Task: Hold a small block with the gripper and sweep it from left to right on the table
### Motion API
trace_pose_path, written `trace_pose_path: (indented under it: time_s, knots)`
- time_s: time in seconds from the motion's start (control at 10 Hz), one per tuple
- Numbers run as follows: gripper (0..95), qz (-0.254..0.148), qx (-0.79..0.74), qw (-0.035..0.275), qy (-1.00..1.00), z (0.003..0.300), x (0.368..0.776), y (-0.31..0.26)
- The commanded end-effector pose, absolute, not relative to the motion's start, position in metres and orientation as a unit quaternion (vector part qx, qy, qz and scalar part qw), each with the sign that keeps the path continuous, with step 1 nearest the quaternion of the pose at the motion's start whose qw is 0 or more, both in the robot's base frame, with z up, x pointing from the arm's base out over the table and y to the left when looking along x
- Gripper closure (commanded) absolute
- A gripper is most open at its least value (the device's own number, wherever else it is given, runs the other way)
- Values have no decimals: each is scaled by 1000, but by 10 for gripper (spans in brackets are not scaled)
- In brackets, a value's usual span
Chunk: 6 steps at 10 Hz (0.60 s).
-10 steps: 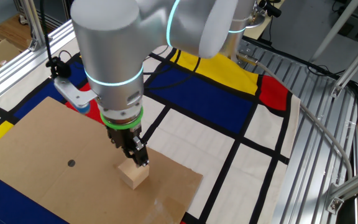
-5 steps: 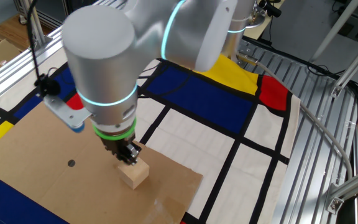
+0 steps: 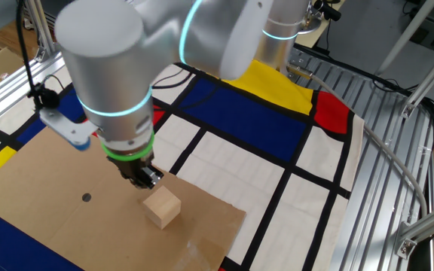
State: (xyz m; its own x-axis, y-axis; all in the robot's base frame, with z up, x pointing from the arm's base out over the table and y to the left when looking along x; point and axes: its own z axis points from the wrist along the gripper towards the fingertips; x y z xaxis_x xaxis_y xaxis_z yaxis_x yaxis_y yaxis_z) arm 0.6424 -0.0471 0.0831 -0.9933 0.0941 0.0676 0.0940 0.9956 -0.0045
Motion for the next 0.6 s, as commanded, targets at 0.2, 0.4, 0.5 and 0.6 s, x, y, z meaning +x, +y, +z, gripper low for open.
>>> trace_pose_path:
  time_s: [0.2,0.4,0.5,0.6]
  knots:
    - [950,-1,-51,28,-998,85,639,-52]
    - [950,-12,-51,28,-998,84,641,-55]
    - [950,-12,-46,29,-998,83,642,-56]
    - [950,-13,-47,29,-998,83,642,-57]
